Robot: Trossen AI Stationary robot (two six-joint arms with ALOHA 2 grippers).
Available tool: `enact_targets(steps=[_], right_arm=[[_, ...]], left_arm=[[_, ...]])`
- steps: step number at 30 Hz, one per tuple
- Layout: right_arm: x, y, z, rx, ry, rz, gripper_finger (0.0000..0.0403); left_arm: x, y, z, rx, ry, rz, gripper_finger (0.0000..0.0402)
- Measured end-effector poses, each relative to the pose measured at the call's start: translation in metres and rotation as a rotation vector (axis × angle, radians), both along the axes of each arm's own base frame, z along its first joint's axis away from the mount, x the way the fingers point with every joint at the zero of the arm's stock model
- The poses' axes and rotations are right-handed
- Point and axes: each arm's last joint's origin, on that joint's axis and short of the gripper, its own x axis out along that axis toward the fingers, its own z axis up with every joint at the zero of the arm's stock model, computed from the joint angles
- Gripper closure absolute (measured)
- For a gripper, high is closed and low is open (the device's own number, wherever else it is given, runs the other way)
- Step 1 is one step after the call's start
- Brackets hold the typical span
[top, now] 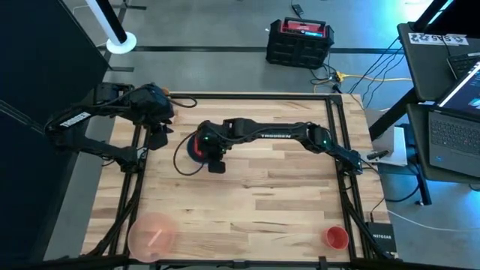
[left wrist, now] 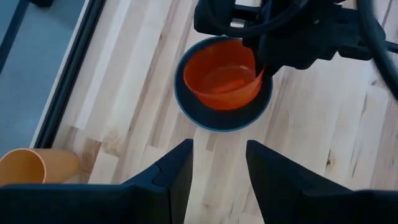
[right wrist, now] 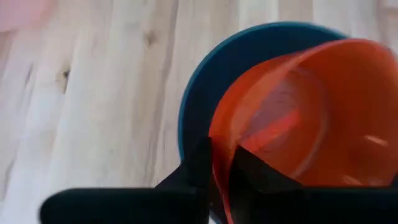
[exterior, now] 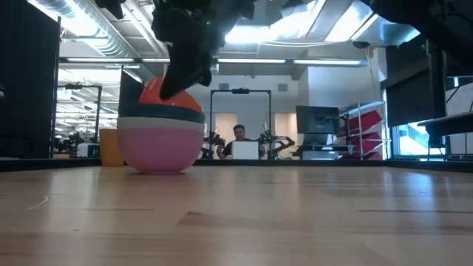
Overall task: Nest bowls inside each other
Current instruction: Stack the orange bowl on top of the blue bowl, then move the light pink bowl to the center of the table
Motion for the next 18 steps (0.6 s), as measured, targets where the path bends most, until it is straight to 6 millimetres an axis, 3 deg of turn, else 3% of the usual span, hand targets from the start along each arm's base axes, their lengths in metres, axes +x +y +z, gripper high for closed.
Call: enact_targets(steps=[11,18], right_arm=[[-0.003,-0.004,0.01,0.02,-0.008,-0.007,0.0269],[-0.045,0.001,0.066,-0.047,0.078,0.011,0.0262]], left_arm=[[0.0,0.0,0.0,-0.001,0.0,0.001,0.0268],[-0.003,-0.006,-0.007,-0.037,0.079,-0.019,0.0268]])
